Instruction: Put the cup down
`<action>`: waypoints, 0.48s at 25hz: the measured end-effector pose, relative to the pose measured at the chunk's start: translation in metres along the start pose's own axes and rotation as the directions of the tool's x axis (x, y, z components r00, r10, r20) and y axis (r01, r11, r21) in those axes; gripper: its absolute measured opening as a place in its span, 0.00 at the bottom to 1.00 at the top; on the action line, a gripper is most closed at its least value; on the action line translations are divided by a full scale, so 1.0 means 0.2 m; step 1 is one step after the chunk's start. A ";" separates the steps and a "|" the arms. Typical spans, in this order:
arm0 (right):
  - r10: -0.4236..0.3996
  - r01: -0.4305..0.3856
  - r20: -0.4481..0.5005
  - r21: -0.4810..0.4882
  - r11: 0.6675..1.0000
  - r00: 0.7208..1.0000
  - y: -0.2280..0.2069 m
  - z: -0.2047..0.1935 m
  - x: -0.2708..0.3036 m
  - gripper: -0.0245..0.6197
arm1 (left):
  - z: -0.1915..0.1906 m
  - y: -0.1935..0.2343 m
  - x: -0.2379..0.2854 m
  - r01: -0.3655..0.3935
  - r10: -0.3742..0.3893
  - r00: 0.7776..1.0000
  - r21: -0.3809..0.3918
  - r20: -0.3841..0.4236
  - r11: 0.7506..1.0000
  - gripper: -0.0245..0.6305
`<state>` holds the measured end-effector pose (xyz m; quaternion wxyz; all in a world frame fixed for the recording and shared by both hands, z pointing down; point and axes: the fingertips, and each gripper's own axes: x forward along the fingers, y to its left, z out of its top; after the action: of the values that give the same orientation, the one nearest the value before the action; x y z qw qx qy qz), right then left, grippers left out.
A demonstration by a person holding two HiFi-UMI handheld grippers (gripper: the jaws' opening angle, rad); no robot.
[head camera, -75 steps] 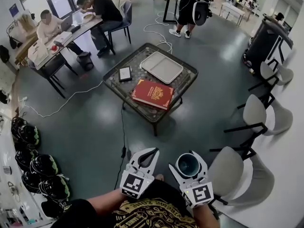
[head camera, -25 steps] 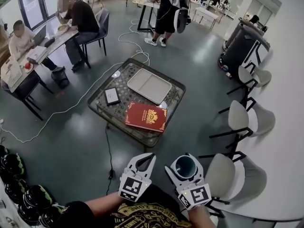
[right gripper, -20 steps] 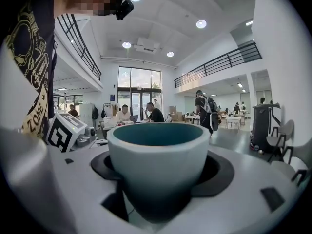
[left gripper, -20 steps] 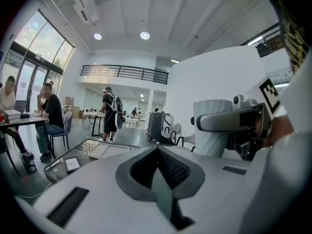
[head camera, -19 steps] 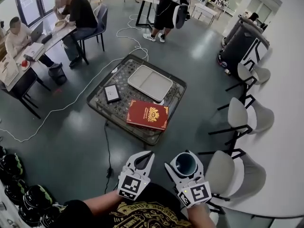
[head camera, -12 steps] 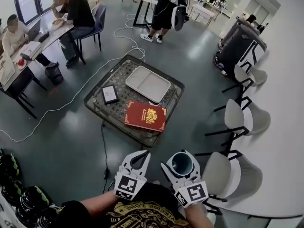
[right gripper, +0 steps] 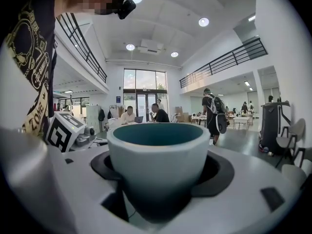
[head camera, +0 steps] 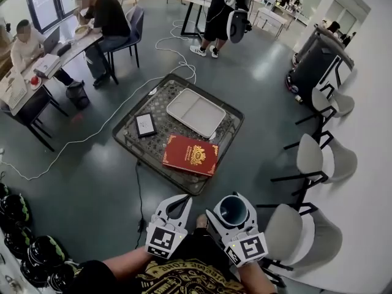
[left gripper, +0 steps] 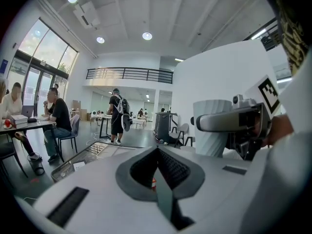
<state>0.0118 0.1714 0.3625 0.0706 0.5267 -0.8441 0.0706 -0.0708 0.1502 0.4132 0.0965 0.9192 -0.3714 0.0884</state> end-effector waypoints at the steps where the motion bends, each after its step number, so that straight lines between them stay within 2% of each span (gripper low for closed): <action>1: 0.012 -0.012 0.002 -0.002 1.000 1.000 -0.02 0.00 0.01 0.61 | 0.01 0.00 0.02 -0.009 0.009 1.000 0.003 0.000 1.000 0.04; 12: 0.117 -0.117 0.017 -0.020 0.993 0.993 -0.35 0.01 0.07 0.61 | 0.10 -0.07 0.32 -0.100 0.100 0.995 0.017 -0.014 0.995 0.04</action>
<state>0.0694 0.1281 0.3667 0.0634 0.4762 -0.8749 0.0618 -0.0137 0.1132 0.4065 0.0873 0.8996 -0.4154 0.1027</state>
